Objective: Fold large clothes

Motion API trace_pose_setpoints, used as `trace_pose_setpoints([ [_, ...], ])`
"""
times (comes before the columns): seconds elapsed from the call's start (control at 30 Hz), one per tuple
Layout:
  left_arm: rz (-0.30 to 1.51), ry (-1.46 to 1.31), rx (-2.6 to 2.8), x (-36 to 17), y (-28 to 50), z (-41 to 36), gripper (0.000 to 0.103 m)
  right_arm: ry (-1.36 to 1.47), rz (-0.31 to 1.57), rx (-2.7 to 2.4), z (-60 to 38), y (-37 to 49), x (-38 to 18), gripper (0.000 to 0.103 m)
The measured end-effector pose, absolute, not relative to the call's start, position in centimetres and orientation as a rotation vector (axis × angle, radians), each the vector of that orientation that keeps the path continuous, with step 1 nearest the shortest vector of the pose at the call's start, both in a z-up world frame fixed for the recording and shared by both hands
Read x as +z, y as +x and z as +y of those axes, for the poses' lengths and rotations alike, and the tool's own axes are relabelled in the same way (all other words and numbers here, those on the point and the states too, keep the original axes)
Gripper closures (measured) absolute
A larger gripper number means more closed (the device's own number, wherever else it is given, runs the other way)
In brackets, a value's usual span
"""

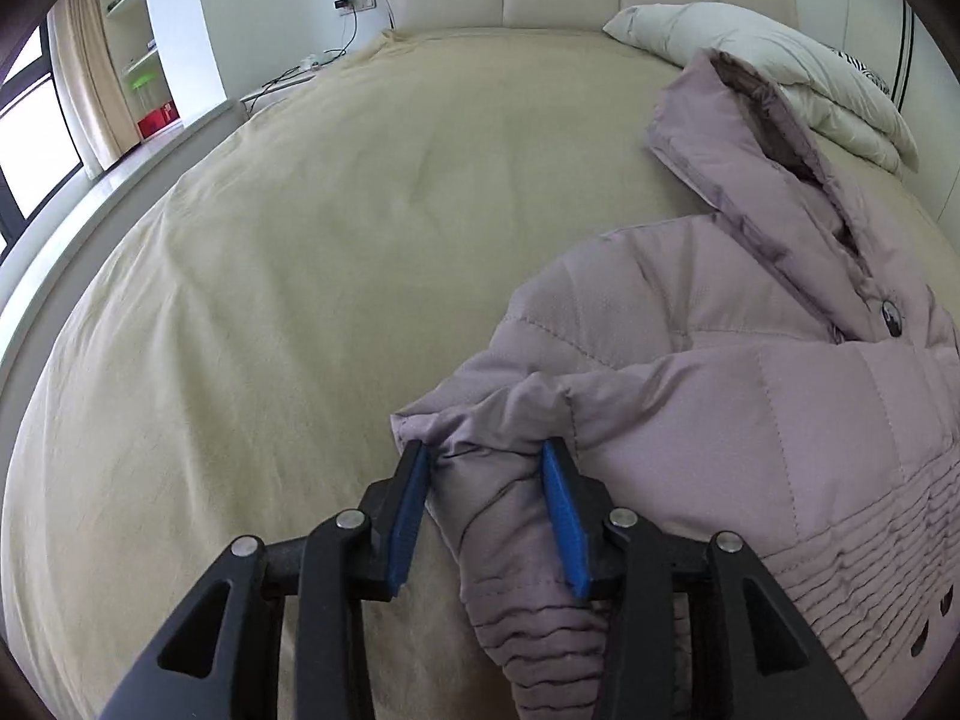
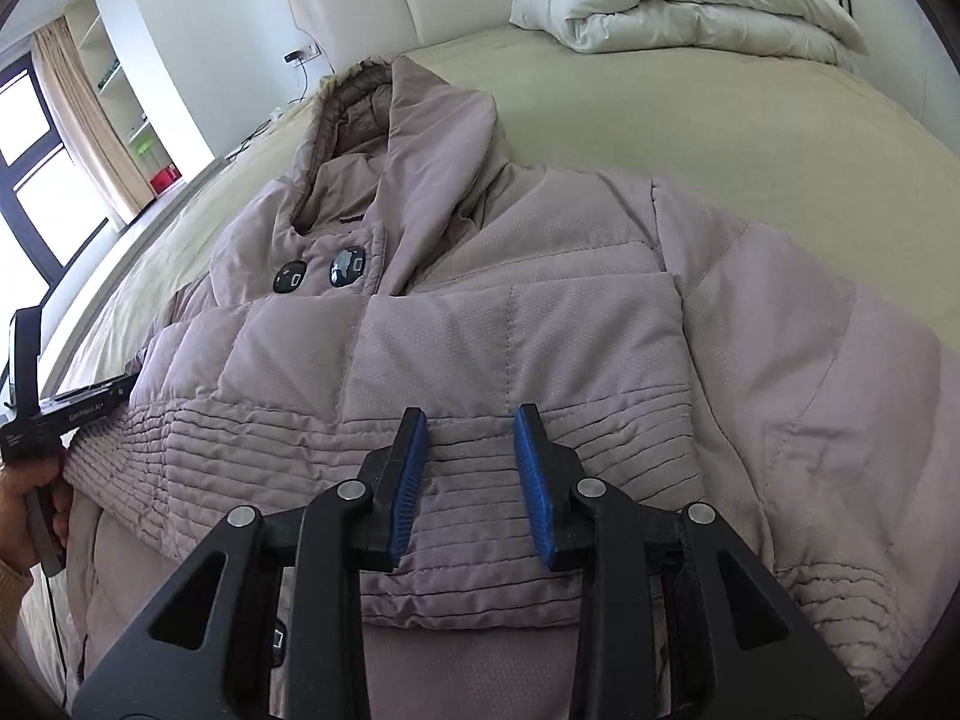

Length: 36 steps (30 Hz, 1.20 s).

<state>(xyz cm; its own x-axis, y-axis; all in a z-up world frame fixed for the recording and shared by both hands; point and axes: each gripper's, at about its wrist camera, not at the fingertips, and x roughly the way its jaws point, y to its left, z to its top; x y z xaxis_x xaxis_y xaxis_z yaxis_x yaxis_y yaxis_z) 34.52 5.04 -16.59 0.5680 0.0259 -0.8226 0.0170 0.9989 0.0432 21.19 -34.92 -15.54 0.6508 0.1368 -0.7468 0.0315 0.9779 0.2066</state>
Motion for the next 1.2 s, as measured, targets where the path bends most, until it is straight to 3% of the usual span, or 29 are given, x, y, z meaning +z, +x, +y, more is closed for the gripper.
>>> trace_pose_setpoints([
  [0.1,0.939,0.074,0.028,-14.6,33.0,4.9,0.065,0.179,0.904,0.054,-34.8,20.9,-14.3,0.073],
  [0.23,0.808,0.071,0.039,-12.2,27.6,4.5,0.066,0.256,0.795,0.026,-35.6,18.4,-12.2,0.073],
  [0.27,0.810,0.096,0.032,-12.8,26.8,4.0,0.065,0.223,0.817,0.003,-35.2,18.3,-12.7,0.069],
  [0.33,0.871,0.189,0.015,-15.6,26.1,2.6,0.067,0.151,0.921,0.011,-34.3,18.8,-15.6,0.043],
  [0.37,0.887,0.219,0.011,-16.8,26.1,2.3,0.067,0.092,0.898,0.028,-33.7,18.6,-16.3,0.039],
  [0.47,0.891,0.159,0.022,-15.9,26.4,2.9,0.068,0.044,0.931,0.009,-33.0,18.6,-15.3,0.038],
  [0.6,0.799,0.111,-0.012,-11.6,24.2,2.6,0.068,0.377,0.814,0.062,-36.9,14.2,-11.0,0.038],
  [0.7,0.765,0.054,-0.094,-9.0,21.4,1.7,0.053,0.621,0.659,0.028,-42.2,7.4,-9.6,0.031],
  [0.77,0.751,0.011,-0.151,-8.1,19.4,0.6,0.037,0.782,0.587,-0.056,-46.5,2.0,-10.6,0.031],
  [0.83,0.755,-0.032,-0.226,-7.7,17.6,-0.8,0.033,0.984,0.534,-0.166,-51.5,-3.6,-12.9,0.031],
  [0.97,0.790,-0.087,-0.330,-8.4,14.5,-4.5,0.032,1.366,0.387,-0.389,-58.3,-14.5,-18.5,0.031],
  [1.2,0.872,-0.085,-0.414,-10.3,11.6,-8.6,0.031,1.496,0.201,-0.469,-62.7,-20.0,-20.1,0.031],
])
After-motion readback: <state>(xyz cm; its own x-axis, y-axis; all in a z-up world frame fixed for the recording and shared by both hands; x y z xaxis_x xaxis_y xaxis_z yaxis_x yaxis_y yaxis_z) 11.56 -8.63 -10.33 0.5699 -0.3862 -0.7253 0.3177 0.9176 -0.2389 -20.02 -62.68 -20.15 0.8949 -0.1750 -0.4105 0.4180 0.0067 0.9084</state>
